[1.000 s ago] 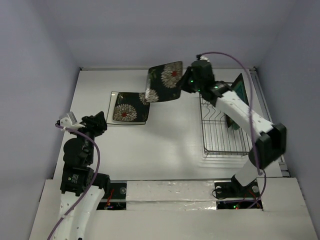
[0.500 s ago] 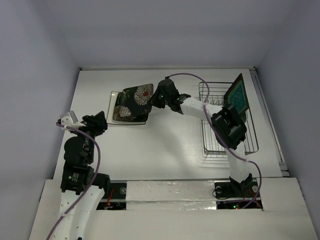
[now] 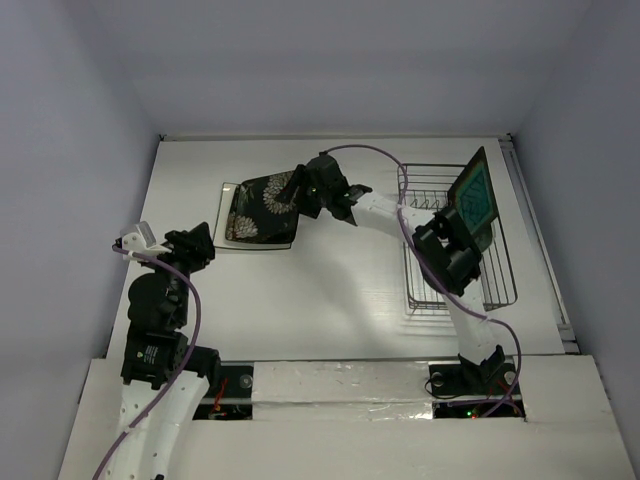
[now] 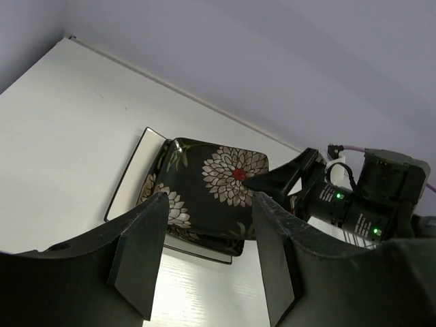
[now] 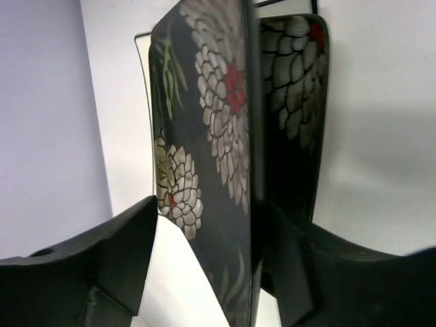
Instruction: Unload the plates from the dish rack
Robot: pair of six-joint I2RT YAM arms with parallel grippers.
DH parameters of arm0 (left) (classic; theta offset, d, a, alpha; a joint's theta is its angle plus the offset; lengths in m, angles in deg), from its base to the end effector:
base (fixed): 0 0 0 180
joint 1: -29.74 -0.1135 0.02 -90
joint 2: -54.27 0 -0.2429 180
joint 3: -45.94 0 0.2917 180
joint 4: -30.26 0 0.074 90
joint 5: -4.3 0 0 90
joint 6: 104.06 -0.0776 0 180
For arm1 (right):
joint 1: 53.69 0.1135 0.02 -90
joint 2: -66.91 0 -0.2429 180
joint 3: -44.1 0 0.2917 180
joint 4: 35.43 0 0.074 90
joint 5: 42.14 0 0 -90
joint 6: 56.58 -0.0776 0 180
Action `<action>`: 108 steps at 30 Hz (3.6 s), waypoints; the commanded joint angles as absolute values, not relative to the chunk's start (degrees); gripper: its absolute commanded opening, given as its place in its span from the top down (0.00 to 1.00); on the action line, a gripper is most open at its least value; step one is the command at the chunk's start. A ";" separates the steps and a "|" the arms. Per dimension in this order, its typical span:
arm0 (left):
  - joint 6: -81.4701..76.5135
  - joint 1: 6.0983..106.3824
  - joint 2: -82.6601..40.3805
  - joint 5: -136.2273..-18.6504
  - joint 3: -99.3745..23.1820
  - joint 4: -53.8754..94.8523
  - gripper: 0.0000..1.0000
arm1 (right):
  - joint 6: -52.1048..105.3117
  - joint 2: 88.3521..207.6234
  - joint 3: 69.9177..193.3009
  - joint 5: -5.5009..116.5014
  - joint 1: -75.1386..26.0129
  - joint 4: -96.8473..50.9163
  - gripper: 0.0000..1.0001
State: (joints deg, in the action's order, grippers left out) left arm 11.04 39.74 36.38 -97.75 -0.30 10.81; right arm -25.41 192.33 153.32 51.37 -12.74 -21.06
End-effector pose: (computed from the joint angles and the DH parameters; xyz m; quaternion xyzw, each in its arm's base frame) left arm 0.1935 -0.0177 0.3498 -0.1640 0.6304 -0.1628 0.7410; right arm 0.4284 0.3780 0.1530 0.1199 0.8599 0.3961 0.2989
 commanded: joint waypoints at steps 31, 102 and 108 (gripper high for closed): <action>10.73 39.50 37.83 -97.57 0.24 13.90 0.50 | 13.28 152.43 157.66 24.20 -42.95 29.60 1.00; 10.90 40.02 37.92 -97.57 0.41 14.34 0.47 | 25.51 161.74 168.30 27.91 -53.43 38.49 1.00; 10.90 40.02 37.83 -97.57 0.41 14.43 0.47 | 24.72 161.57 173.73 25.71 -51.49 39.63 1.00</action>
